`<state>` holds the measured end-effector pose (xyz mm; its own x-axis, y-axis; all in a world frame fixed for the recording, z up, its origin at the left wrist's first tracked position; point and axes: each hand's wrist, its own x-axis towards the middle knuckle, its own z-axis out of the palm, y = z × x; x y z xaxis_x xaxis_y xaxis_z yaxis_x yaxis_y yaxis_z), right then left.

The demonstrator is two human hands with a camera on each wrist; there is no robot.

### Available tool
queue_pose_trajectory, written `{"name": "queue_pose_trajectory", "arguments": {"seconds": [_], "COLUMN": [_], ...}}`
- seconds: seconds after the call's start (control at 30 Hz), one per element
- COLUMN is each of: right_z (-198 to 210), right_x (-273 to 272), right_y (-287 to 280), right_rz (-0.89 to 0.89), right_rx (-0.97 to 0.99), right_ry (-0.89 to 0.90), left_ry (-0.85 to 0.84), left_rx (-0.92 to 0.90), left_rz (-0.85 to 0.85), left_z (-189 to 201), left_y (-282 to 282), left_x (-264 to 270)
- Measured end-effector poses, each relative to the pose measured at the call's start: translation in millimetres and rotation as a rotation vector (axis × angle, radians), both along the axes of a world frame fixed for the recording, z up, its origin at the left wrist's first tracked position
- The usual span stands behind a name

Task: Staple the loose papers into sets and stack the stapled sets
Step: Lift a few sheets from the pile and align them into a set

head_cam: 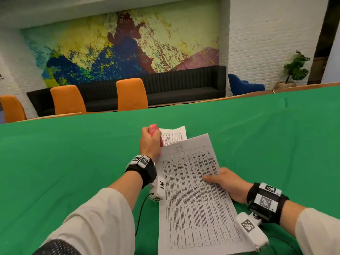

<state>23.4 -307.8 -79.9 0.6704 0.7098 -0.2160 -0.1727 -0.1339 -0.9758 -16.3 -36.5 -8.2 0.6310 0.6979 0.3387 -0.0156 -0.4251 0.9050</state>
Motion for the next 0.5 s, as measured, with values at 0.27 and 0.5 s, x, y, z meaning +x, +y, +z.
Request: {"name": "queue_pose_trajectory", "arguments": {"seconds": [0.27, 0.5], "right_z": [-0.5, 1.2], "right_x": [1.0, -0.6], "right_y": [1.7, 0.2], "right_rz": [-0.010, -0.002], "right_rx": [0.017, -0.006], "right_ry": [0.014, 0.004], "left_ry": [0.020, -0.021], "left_rx": [-0.127, -0.126], "left_rz": [0.073, 0.104], "left_z": [-30.7, -32.4], "left_y": [14.2, 11.0], "left_x": [-1.3, 1.4]}}
